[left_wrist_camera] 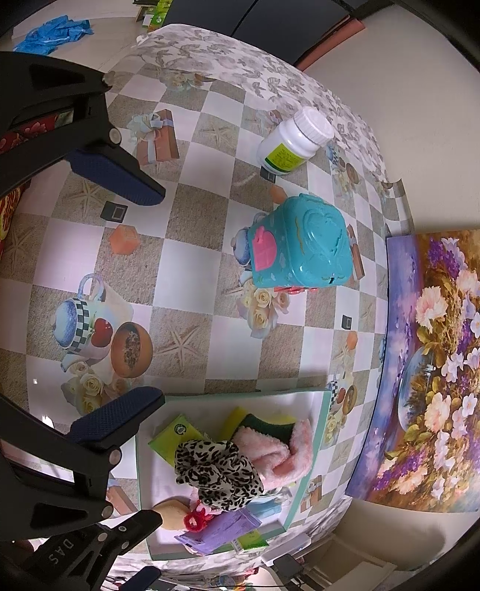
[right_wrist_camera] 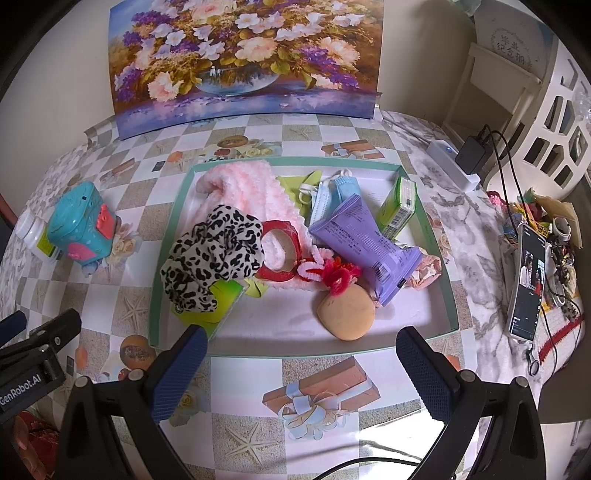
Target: Organize soft objects
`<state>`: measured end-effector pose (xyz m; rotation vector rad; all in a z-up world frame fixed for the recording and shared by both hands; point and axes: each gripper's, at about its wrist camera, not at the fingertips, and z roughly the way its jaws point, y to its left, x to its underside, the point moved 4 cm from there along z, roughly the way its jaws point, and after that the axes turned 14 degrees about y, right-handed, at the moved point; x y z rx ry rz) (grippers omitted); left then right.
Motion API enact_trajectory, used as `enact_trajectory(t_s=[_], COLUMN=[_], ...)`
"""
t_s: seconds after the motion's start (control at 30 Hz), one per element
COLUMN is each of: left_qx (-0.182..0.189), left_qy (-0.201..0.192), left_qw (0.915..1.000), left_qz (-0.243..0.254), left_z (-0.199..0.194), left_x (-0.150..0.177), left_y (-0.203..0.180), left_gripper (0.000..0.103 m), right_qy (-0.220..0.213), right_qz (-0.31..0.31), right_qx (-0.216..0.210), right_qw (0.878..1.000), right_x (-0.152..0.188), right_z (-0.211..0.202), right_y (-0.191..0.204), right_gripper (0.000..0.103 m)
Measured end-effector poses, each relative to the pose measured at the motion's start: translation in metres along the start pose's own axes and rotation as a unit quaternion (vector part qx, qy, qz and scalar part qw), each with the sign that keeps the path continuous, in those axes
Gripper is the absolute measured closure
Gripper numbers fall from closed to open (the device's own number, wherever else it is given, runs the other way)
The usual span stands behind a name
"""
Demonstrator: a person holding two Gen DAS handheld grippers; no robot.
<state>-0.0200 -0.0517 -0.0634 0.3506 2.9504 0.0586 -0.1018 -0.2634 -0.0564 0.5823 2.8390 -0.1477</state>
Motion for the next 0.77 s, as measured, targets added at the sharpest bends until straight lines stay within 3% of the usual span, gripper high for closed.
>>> enact_trajectory(t_s=[0.77], left_qx=[-0.001], left_qy=[-0.005], left_qw=[1.0000], left_qz=[0.005], left_z=[-0.002], left_x=[-0.001], left_y=[0.005], left_gripper=[0.004], right_qy=[0.003], right_qz=[0.013], right_qx=[0.003], right_qw=[1.000], right_x=[0.000], right_z=[0.003], right_y=[-0.011], right_gripper=[0.000])
